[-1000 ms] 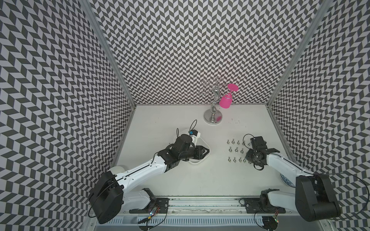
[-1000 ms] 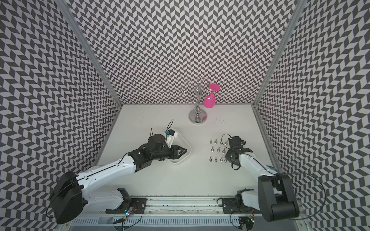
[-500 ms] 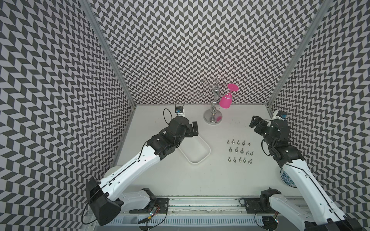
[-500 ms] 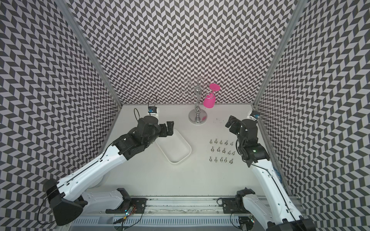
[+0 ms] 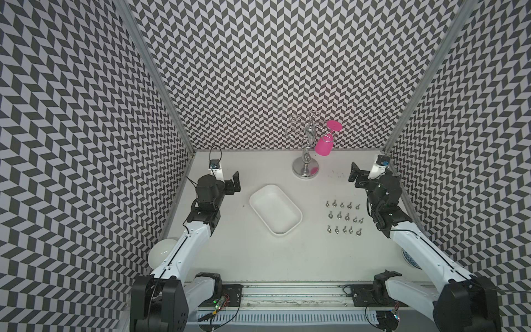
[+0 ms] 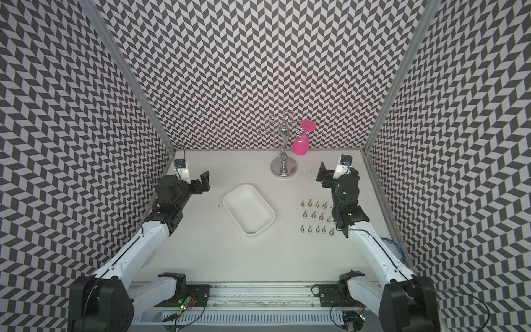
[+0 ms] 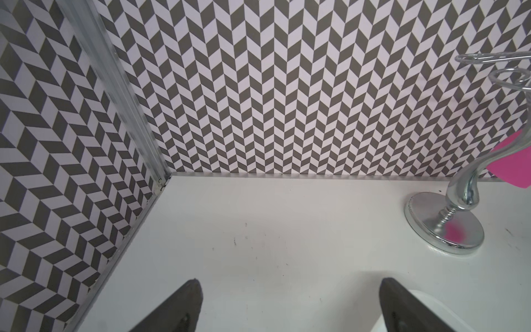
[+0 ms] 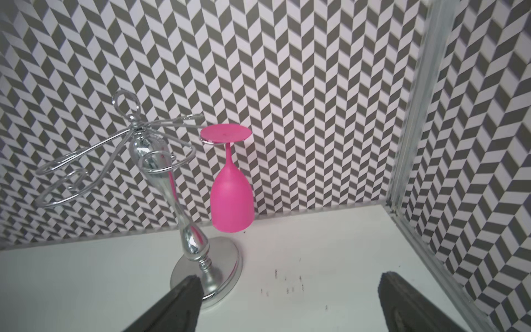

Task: Take out the wing nut from the storage box
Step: Reset both arms

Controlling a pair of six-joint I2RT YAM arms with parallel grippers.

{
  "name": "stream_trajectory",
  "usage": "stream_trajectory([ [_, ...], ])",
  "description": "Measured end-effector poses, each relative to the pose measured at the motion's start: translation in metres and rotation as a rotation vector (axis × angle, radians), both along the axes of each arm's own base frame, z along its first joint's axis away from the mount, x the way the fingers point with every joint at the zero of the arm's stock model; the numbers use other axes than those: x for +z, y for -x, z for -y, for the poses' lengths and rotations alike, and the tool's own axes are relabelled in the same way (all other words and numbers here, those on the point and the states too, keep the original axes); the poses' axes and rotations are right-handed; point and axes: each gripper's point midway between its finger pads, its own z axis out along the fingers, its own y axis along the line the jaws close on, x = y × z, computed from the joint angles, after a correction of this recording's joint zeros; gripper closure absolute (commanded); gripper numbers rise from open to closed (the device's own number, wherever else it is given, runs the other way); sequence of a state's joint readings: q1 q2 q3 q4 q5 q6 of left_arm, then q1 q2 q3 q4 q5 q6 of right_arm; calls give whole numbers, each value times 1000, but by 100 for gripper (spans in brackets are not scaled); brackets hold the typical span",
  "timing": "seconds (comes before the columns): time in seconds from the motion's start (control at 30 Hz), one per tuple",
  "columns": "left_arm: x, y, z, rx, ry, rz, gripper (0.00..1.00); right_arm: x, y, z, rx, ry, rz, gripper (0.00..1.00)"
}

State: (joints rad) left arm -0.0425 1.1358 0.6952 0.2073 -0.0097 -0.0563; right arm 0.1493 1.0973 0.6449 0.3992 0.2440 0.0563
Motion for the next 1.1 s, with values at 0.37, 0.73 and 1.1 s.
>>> stream_trajectory([
  [0.37,-64,3,-58,176,46,0,0,-81,28,19,-10,-7,30,0],
  [0.73,-131,28,-75,268,55,-37,1,-161,57,21,17,37,-36,1],
  [1.1,-124,20,-24,90,1,105,0,-126,34,9,82,66,95,0],
])
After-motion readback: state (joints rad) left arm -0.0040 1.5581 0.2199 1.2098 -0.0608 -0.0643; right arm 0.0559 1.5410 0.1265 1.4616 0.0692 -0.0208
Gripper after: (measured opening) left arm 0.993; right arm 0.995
